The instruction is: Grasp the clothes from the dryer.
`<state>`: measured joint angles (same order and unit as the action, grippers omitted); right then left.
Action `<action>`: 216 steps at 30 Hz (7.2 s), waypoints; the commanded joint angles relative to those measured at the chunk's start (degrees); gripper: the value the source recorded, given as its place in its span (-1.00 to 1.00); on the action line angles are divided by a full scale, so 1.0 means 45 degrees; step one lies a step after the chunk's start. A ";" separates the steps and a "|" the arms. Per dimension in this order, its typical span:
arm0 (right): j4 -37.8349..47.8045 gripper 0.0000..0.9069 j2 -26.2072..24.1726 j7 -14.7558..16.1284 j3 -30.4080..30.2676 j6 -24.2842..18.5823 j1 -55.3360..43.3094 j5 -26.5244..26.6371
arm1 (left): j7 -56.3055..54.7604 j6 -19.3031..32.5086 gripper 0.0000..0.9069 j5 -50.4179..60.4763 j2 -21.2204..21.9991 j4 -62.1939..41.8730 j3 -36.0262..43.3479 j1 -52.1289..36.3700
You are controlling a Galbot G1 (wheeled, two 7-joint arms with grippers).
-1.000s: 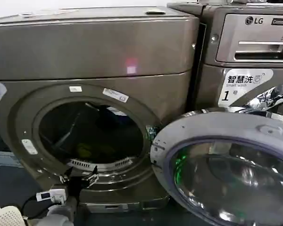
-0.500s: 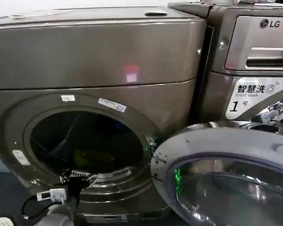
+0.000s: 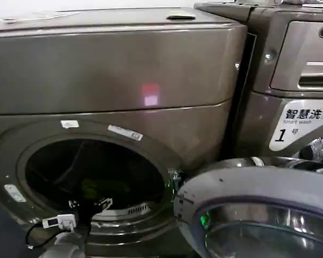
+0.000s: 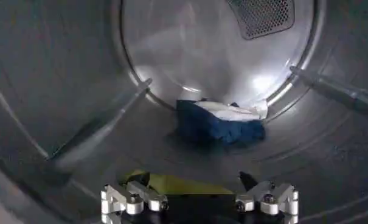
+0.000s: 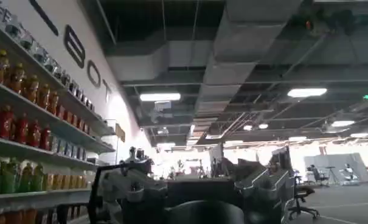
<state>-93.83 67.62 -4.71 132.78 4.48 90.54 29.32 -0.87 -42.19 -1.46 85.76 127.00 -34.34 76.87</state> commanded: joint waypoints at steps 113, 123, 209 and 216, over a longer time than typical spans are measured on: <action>-0.0341 1.00 0.0462 0.0232 -0.1005 -0.0374 -0.0490 -0.0157 | 1.7350 1.0433 1.00 1.2742 -0.3427 -1.0366 0.2216 -0.8329; -0.0448 1.00 0.0651 0.0233 -0.1103 -0.0385 -0.0558 -0.0191 | 1.7356 1.0512 -0.90 1.2075 -0.3550 -1.0808 0.2436 -0.8496; -0.1126 1.00 0.0700 0.0466 -0.1389 -0.0512 -0.0206 -0.0404 | -0.2337 0.4249 -1.00 0.1519 0.0513 -0.5952 0.1063 -0.6133; -0.1111 1.00 0.0683 0.0402 -0.1336 -0.0496 -0.0225 -0.0411 | -0.1912 0.4498 -1.00 0.1044 0.0458 -0.6017 0.1053 -0.6163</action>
<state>-98.86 70.72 -2.74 126.69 2.25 89.53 27.56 -8.85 -22.59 6.00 87.46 99.53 -29.41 48.56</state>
